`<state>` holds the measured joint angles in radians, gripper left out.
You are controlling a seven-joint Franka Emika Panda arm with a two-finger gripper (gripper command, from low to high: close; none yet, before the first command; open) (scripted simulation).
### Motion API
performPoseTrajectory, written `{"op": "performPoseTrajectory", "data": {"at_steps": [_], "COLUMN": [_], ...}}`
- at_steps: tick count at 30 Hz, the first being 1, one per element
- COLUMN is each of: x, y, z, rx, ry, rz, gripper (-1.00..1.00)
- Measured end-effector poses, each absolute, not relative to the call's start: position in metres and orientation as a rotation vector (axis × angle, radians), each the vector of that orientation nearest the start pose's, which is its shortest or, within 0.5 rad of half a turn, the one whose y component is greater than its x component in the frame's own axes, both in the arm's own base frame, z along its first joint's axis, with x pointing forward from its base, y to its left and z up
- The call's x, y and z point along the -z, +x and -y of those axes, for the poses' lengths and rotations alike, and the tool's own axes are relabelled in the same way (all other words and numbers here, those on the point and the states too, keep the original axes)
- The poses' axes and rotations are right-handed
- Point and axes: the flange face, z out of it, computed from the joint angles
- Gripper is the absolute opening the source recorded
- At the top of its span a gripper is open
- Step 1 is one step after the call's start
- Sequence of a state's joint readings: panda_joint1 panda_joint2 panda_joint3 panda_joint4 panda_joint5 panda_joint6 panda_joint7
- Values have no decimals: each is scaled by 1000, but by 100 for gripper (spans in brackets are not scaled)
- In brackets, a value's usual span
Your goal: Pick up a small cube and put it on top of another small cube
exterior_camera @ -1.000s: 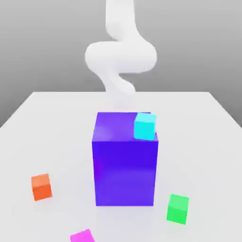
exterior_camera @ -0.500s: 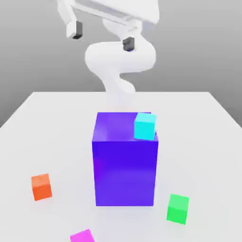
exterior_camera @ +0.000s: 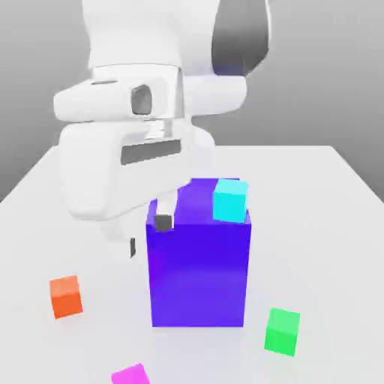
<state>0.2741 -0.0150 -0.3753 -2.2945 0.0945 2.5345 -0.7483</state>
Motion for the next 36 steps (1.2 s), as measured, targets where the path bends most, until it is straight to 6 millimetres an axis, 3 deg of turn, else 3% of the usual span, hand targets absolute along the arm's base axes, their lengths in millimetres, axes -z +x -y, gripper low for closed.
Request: {"op": "performPoseTrajectory", "data": {"at_steps": [8, 16, 21, 22, 28, 30, 33, 36], "x": [-293, -207, -140, -131, -127, -141, -180, -192], "y": [536, 526, 524, 523, 523, 523, 523, 521], "z": [69, 84, 86, 86, 86, 86, 86, 77], "rx": [217, 29, 0, 0, -2, -2, -2, -15], "ry": [-2872, -2612, -2561, -2560, -2559, -2558, -2558, -2629], "rz": [1353, 1761, 1822, 1822, 1821, 1823, 1822, 1735], "gripper": [0, 0, 0, -100, -100, -100, -100, -100]}}
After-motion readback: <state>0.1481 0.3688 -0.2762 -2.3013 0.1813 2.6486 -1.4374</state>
